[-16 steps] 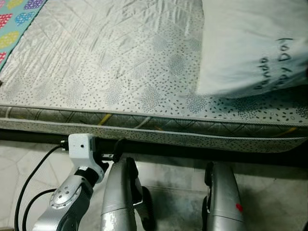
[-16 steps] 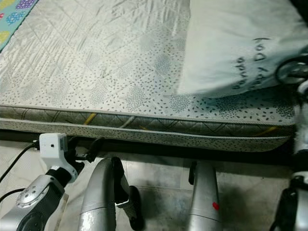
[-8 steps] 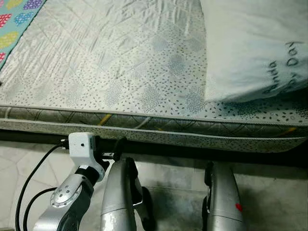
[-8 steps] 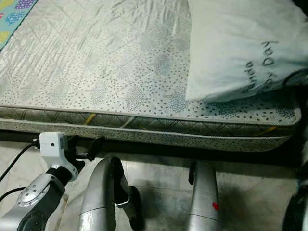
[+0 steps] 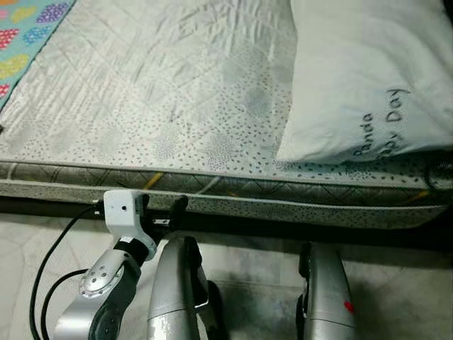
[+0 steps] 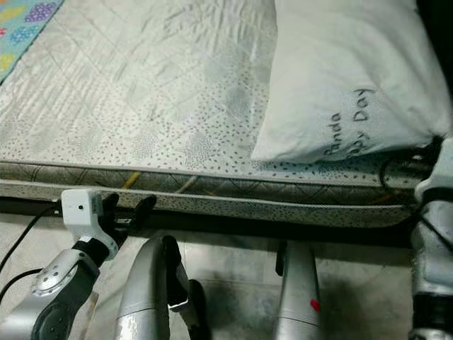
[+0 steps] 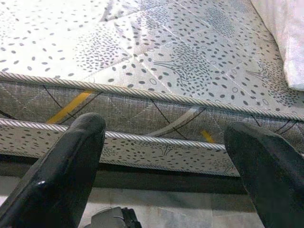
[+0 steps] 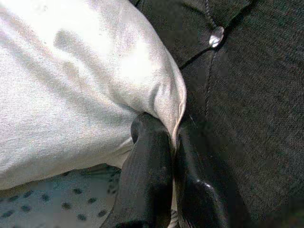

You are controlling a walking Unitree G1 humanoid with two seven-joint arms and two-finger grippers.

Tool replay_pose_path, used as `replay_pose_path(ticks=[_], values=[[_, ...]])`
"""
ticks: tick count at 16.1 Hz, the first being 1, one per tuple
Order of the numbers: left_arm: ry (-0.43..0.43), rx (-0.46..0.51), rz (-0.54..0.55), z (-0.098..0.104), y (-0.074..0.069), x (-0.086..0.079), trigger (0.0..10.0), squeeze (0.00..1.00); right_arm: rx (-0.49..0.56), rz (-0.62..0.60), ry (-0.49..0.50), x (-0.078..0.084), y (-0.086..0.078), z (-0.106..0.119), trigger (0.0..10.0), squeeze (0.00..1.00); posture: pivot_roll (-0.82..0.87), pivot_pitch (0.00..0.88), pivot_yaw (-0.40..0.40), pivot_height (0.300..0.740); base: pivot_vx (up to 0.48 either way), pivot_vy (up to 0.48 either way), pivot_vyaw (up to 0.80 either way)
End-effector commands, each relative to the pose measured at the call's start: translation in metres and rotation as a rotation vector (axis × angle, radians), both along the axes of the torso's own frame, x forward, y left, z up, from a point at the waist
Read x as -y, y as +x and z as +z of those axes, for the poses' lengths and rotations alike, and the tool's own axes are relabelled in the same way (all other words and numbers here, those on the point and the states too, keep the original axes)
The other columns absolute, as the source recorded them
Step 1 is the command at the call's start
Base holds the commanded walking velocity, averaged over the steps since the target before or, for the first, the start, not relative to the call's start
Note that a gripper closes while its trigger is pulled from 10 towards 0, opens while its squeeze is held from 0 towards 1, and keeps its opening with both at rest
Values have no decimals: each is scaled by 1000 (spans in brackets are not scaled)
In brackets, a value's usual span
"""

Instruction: Clean up the room

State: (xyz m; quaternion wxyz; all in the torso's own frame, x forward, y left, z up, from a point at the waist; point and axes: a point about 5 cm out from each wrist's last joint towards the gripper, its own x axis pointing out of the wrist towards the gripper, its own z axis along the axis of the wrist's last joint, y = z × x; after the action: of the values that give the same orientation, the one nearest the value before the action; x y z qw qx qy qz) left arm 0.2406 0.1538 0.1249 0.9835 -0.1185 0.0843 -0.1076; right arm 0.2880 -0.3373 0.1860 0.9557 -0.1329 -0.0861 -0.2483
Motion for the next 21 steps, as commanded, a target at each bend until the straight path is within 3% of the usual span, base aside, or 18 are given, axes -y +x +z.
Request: replay_pose_path(ticks=[1,3,4,5,9,16,21], values=[[14,-6,9,-3,0,-3,10000,0,-15,-22,14,-1,-4,-5,10000,0,-153,164,116,552,0,0,0],[16,5,15,-3,3,-4,10000,0,-21,90,15,-31,11,-4,10000,0,-154,154,111,552,0,0,0],[18,9,22,-3,4,-5,10000,0,-15,134,25,-42,15,-4,10000,902,-152,151,107,552,0,0,0],[18,14,28,-2,5,-6,10000,0,-8,178,37,-54,18,-4,10000,1000,-151,150,105,552,0,0,0],[13,28,50,-3,7,-8,10000,0,-3,261,74,-89,24,-6,10000,1000,-147,147,93,552,0,0,0],[-58,110,-45,14,7,-1,10000,0,0,313,92,-104,17,-7,10000,1000,-154,126,84,552,0,0,0],[-62,144,-150,18,12,10,10000,0,-50,456,157,-141,1,-21,10000,1000,-185,71,70,552,0,0,0]])
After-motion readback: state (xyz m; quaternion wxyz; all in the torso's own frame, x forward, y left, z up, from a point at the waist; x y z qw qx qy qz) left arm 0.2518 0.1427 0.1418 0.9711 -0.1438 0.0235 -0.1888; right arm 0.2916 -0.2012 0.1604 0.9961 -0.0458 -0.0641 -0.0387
